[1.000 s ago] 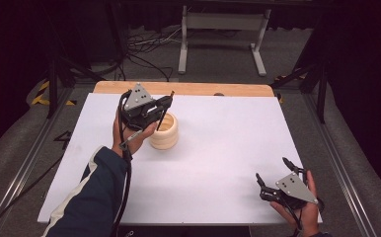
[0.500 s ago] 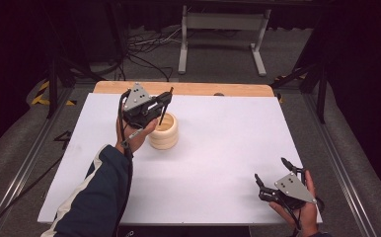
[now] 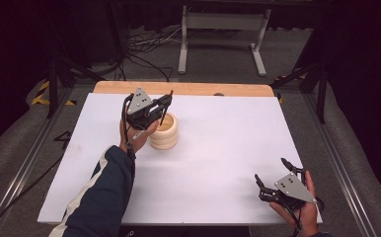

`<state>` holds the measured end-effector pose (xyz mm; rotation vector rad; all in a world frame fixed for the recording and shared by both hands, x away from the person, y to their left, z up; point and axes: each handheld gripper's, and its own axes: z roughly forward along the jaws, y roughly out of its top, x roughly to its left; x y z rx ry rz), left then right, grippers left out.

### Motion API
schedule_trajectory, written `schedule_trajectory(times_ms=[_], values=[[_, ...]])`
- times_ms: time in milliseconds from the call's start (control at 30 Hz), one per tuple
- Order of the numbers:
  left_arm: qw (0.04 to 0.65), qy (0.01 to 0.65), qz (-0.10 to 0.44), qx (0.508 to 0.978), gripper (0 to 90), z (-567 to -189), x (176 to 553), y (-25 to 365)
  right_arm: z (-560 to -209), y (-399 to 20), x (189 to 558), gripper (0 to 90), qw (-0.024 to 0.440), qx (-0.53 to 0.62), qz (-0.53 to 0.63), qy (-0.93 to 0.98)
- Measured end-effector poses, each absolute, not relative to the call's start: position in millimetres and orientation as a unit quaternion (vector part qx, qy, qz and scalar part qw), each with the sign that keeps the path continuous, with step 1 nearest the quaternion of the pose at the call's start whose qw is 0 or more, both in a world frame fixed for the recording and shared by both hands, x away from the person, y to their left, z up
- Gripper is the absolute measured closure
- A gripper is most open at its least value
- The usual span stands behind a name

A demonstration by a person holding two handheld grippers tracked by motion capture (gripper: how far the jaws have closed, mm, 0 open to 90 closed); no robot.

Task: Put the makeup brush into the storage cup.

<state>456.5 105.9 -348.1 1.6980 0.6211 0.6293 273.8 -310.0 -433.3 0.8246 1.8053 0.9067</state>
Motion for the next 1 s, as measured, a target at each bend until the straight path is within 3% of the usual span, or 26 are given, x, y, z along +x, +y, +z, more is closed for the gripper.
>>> schedule_trajectory(times_ms=[1000], values=[[0.558,0.296,0.25,0.734,83.2,-389.4,469.3,109.0,-433.8,-309.8,273.2,7.8,0.458,0.335,0.369,0.736]])
